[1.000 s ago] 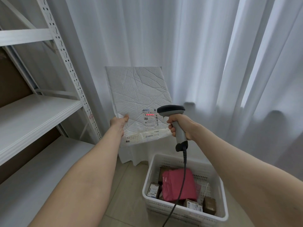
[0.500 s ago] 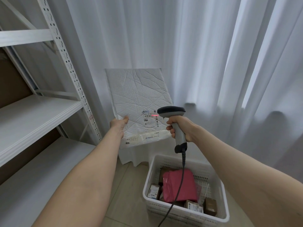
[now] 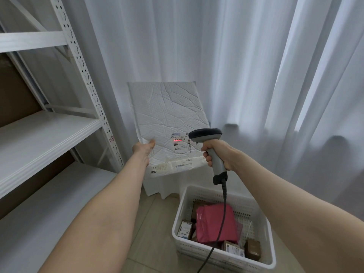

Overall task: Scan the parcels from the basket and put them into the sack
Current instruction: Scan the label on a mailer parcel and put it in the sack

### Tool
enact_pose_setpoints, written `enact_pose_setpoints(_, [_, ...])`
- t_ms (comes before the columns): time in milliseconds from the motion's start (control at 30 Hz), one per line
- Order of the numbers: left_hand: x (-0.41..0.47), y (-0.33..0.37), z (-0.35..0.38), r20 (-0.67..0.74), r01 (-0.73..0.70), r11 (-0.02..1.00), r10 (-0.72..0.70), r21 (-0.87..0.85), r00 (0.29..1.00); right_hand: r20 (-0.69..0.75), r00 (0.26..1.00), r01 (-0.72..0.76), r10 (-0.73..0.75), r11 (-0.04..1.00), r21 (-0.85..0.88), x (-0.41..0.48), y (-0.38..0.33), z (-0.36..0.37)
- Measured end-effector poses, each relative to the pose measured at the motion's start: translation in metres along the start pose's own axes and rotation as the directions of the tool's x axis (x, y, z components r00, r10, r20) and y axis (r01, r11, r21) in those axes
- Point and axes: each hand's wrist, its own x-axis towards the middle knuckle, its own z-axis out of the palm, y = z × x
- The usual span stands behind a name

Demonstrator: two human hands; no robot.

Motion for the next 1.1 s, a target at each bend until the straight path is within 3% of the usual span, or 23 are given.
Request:
enact_pose_setpoints(233, [0.009,-0.009,-0.006,0.052,0.043,0.999,-0.043,0.009,0.998,-0.019,1.0,0.014,-0.012,0.995,0.102,0.008,0.015,0.004])
enact_pose_setpoints(367, [0.007,-0.017,-0.017,0.142,0.056,0.998,-0.055,-0.003,0.988,-0.172,0.985,0.07,-0.029,0.968,0.24,0.015,0.036,0.005])
enact_pose_setpoints(500, [0.001,-0.027,-0.042,0.222,0.068,0.998,-0.065,-0.004,0.973,-0.363,0.932,0.085,0.016,0.962,0.26,0.019,0.062,0.001])
enact_pose_setpoints(600, [-0.01,-0.033,-0.067,0.247,0.1,0.995,-0.1,0.013,0.964,-0.408,0.911,0.079,0.065,0.942,0.326,0.015,0.078,0.001])
enact_pose_setpoints(833, [-0.075,-0.04,-0.134,0.39,0.182,0.982,-0.186,0.047,0.902,-0.347,0.928,0.048,0.133,0.883,0.467,-0.024,0.123,0.027])
enact_pose_setpoints(1033, [-0.155,-0.058,-0.21,0.42,0.174,0.974,-0.219,0.144,0.881,-0.252,0.957,-0.001,0.14,0.876,0.482,-0.087,0.175,0.075])
enact_pose_setpoints(1100, [-0.174,-0.062,-0.238,0.362,0.127,0.975,-0.188,0.184,0.913,-0.225,0.963,-0.029,0.15,0.885,0.465,-0.104,0.189,0.098])
